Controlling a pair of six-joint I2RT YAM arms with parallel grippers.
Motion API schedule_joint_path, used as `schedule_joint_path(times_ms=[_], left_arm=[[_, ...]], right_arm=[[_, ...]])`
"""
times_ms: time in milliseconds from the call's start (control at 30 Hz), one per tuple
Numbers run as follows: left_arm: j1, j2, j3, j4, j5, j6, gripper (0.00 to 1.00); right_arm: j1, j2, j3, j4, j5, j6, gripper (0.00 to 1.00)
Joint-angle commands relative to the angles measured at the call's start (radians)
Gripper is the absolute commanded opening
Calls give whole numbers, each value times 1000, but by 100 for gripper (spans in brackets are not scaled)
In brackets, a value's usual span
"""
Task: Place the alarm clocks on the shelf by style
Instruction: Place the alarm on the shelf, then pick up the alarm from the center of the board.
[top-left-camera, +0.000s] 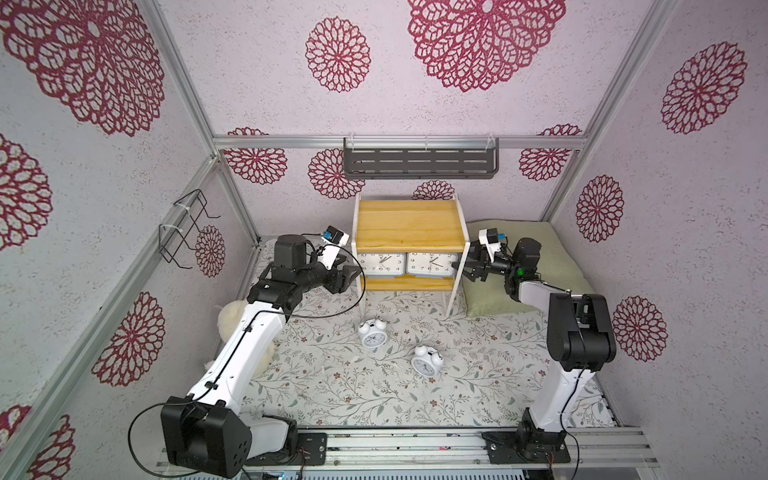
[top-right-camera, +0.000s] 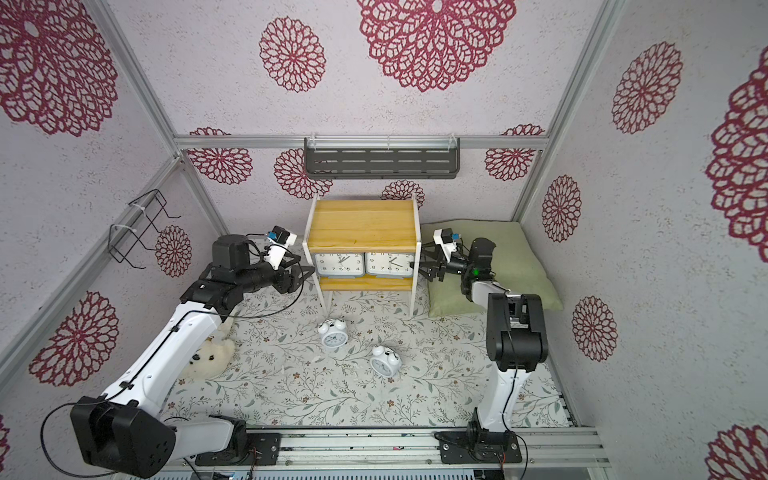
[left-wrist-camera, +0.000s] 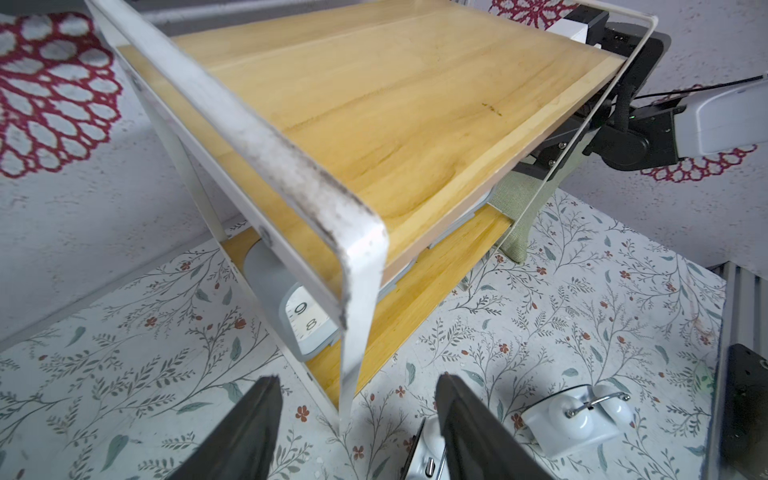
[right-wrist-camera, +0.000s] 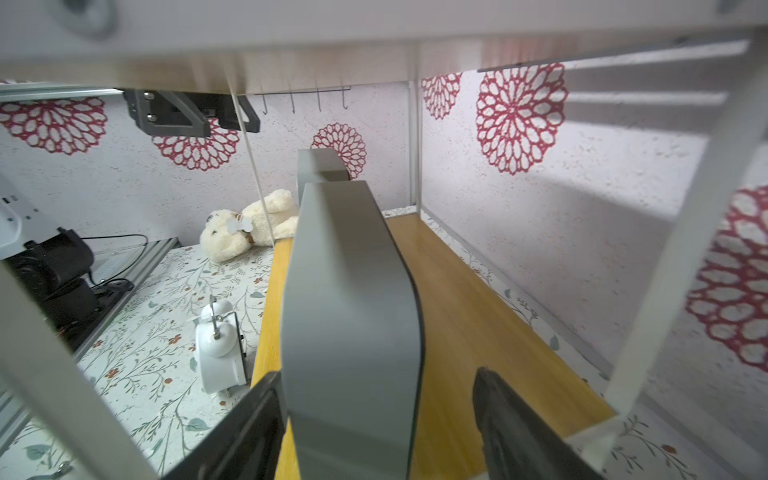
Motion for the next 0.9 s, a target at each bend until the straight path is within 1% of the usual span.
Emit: schedule_joint_path(times_ms=[0, 200, 300, 467, 600, 767, 867], left_arm=[[4, -45, -27, 22, -44, 2, 68], [3, -117, -59, -18, -123, -4, 69], [4, -169, -100, -14, -157, -25, 69], [2, -262, -178, 0, -172, -84, 69], [1, -333, -254, 30, -152, -141, 67], [-10, -391, -372, 89, -119, -225, 65], [-23, -392, -430, 132, -117, -267, 63]], right_arm=[[-25, -91, -22, 67, 74, 16, 77], [-69, -185, -128, 138, 195, 46, 77], [-85, -253, -210, 164, 306, 57, 78], [-98, -391, -348, 122, 469, 55, 77], [-97, -527, -478, 78, 564, 54, 76], [-95, -751, -637, -43, 696, 130, 75], [-83, -880, -720, -118, 722, 172, 75]])
